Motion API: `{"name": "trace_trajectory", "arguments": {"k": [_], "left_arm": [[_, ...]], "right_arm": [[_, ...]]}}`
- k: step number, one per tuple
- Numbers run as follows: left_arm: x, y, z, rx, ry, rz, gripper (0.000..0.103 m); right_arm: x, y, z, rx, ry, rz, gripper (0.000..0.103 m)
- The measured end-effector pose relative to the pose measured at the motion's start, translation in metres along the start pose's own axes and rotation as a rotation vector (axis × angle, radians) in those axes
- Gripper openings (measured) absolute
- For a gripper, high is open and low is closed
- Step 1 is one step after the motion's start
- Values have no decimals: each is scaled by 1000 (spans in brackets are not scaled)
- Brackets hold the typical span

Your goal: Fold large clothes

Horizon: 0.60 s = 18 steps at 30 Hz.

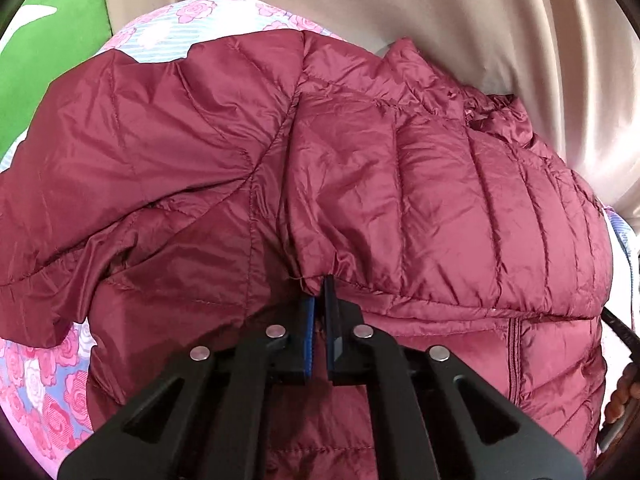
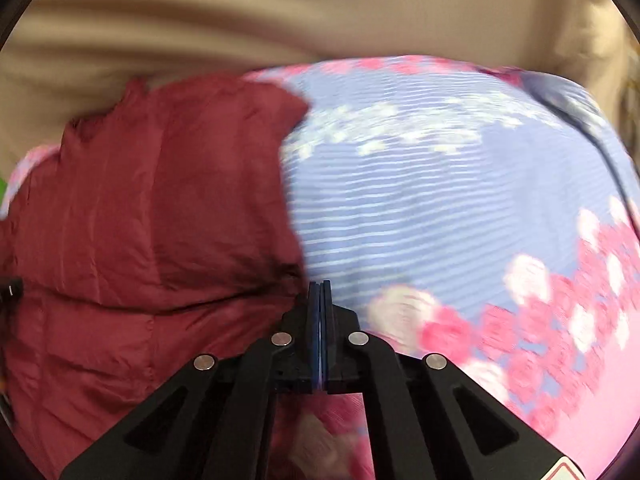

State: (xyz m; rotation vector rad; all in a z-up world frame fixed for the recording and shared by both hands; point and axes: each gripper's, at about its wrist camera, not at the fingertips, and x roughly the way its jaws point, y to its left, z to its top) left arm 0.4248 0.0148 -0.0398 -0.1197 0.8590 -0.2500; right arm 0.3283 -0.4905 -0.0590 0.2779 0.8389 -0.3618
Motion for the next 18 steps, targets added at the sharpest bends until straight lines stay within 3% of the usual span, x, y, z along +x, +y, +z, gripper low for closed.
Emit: {"name": "trace_trajectory", "arguments": {"k": [3,7,9,12,18], "left_arm": [[3,-9,-4,30,-24,29,3],[5,-31,-12,112,-55,129,3],[10,-46,-11,134,-55,159,3],[19,-58,-8,145,-54,175,3],[21,-65,-9,174,-55,211,3]], "right_arm": [[-34,-5,10,46,-108,19,3],[-39,29,23,-54,-110,127,3],[-17,47,22,-132,-95,80,3],[36,56,14,-154,30,-1,0],[-2,55,27,-72,-76,70,0]]}}
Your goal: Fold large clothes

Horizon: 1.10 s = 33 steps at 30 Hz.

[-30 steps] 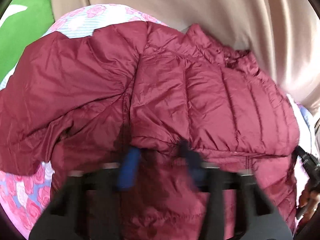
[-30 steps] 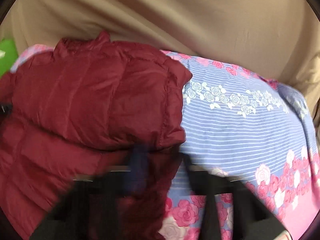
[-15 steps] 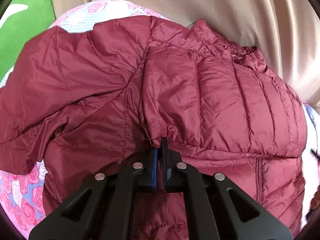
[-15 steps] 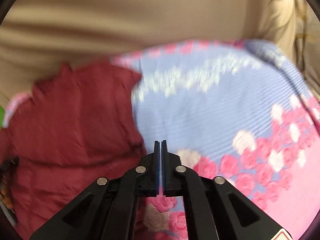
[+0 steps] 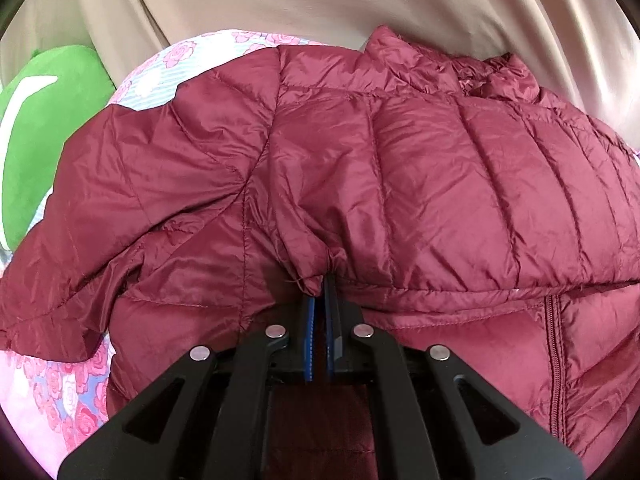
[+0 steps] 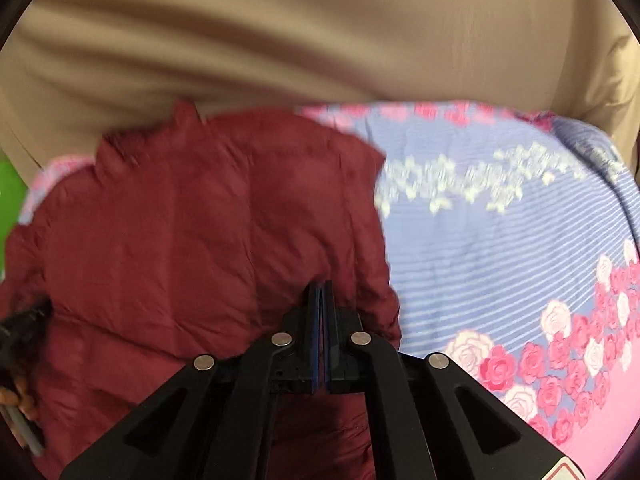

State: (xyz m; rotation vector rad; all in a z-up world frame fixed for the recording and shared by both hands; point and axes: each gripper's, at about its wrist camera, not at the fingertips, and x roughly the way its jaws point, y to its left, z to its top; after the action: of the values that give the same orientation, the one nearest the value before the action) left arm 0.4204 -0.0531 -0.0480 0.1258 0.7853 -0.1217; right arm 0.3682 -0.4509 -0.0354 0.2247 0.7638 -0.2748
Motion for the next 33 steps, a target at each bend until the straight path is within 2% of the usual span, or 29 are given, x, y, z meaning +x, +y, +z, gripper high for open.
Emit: {"name": "trace_trajectory", "arguments": {"k": [2,4,7,10,12,15,16,17,18,22,24,26,28,31,33], "left_arm": [[-2,1,-2,3,-1,3,3],[-1,1,-1,0,-1,-1,3],[-1,-2,0,1,0,1,3],[-1,-3,1,-2,-1,0,3],[-2,6,1,-49,-11,-33,5],[-22,41,-7,-188,-19,-143,26],[-34,57,-11,-232,-36,-178,35],[-39,72,-14,-254,-47,-176,46],[-49,89,-17,-281,-64,-157,50],[-73,177,-32,-415,-97,-4,64],[-75,236,-44,-536,-71,73,64],[-73,298,-66,-702,-41,110,64],[-74,349,-92,-842,-29,170,64],[-71,390,-121,-941,-1,198,63],[-71,399,-127,-982,-57,153,63]], "right_arm": [[9,0,-1,-21,14,-16,0],[34,2,-8,-39,82,-75,0],[37,3,-12,-57,71,-85,1],[24,1,-9,22,95,-8,1],[11,1,-12,36,90,23,2],[-11,7,-24,12,80,76,4],[-19,8,-31,1,82,88,5],[-27,8,-39,-16,86,102,5],[-38,8,-49,-27,89,107,6],[-53,13,-82,-72,118,117,9],[-57,16,-96,-94,128,98,10],[-62,20,-109,-119,125,67,15],[-64,22,-117,-140,107,34,24],[-68,26,-127,-134,92,20,27],[-66,25,-129,-126,87,18,27]]}}
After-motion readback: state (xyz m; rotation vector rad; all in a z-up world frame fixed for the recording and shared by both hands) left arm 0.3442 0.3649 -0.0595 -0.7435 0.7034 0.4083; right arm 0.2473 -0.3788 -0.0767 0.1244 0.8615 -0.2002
